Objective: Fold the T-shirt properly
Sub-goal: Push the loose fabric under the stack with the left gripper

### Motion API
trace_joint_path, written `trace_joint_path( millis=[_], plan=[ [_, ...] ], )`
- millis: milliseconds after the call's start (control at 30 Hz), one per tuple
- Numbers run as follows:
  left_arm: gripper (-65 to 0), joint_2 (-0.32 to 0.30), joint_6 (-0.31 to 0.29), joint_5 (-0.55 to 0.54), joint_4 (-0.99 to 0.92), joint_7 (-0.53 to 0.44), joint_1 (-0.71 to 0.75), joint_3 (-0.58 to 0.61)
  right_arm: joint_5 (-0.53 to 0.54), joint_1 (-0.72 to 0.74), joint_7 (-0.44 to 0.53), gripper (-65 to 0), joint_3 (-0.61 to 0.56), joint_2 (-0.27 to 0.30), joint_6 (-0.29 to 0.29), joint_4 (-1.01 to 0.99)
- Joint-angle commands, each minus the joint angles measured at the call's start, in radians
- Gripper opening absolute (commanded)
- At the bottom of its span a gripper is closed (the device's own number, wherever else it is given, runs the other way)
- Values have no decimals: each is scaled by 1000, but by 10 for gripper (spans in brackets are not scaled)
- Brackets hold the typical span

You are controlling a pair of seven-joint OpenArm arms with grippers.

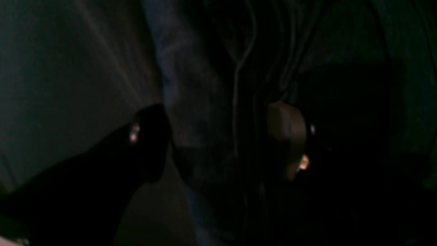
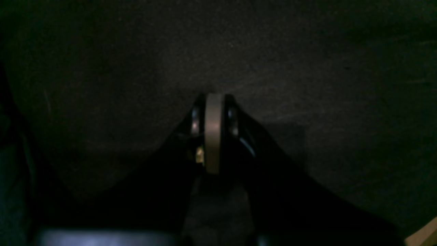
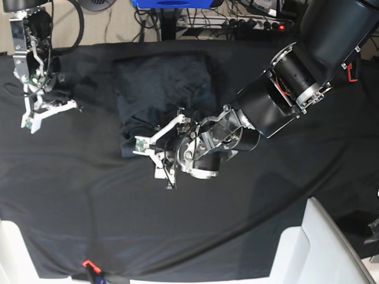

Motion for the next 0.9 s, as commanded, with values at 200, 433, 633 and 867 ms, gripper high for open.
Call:
trace_joint_path(
  millis=[200, 433, 633, 867],
  plan=[
    [-207, -12, -8, 36, 105, 40, -21, -199, -3, 7, 15, -621, 2, 11, 1, 15],
    [-207, -2, -8, 34, 120, 104, -11, -212, -3, 10, 15, -621, 2, -3, 1, 15],
    [-207, 31, -8, 34, 120, 111, -8, -212, -3, 9, 15, -621, 2, -9, 1, 15],
    [-211, 9, -8, 43, 129, 112, -22, -215, -3, -11, 15, -621, 2, -9, 1, 15]
  ],
)
